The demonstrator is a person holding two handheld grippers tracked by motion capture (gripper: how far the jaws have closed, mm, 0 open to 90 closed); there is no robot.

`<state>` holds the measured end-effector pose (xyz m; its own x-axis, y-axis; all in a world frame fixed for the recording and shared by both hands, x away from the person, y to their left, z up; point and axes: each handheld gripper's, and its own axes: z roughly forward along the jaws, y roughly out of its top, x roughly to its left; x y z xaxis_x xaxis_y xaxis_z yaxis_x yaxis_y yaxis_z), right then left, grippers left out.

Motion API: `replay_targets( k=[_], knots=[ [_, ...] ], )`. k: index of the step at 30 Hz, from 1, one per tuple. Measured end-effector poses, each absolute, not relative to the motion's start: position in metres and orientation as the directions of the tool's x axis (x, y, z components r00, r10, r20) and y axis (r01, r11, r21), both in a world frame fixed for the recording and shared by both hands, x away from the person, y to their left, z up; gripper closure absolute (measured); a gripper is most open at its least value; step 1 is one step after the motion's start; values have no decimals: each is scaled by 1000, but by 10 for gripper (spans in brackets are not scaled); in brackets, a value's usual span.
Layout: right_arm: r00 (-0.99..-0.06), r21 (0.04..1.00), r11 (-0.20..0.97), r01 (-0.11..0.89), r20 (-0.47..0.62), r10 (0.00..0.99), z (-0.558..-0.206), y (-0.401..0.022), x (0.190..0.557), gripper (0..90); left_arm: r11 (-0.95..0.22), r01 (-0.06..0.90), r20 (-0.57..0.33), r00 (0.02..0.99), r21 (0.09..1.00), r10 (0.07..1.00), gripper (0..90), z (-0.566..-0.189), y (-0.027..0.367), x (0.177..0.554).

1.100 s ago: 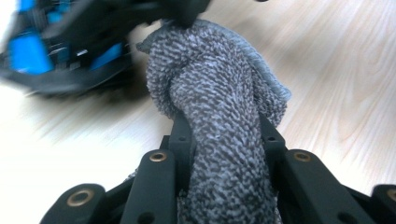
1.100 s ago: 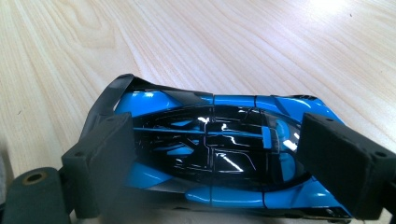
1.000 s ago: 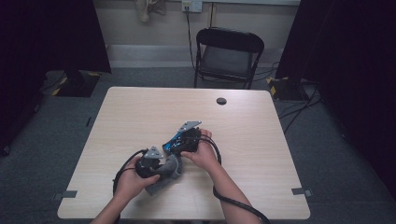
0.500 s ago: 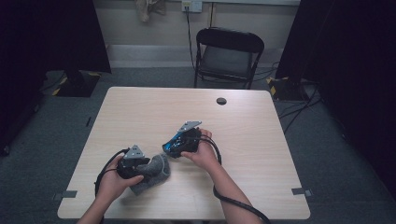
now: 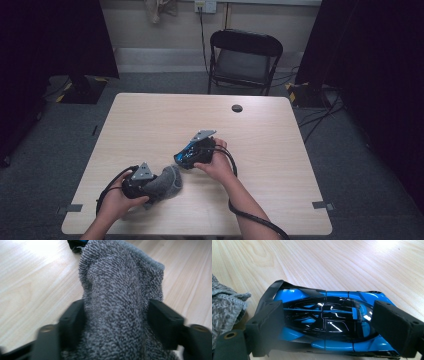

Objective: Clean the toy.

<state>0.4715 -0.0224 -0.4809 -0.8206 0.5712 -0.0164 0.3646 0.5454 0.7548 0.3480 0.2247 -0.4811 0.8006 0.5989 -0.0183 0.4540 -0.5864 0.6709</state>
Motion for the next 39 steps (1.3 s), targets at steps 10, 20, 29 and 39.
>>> replay_targets(
  k=[10, 20, 29, 39],
  knots=[
    [-816, 769, 529, 359, -16, 577, -483, -24, 470, 110, -460, 577, -85, 679, 675, 729, 676, -466, 240, 369],
    [-814, 768, 527, 364, -12, 581, -483, -24, 470, 110, -369, 589, -95, 609, 719, 787, 670, -457, 233, 408],
    [-815, 768, 528, 362, -13, 579, -483, -25, 470, 110, -370, 608, -59, 568, 702, 821, 675, -454, 230, 443],
    [-815, 769, 526, 364, -10, 579, -483, -25, 470, 110, -357, 602, -64, 564, 714, 823, 675, -447, 211, 470]
  ],
)
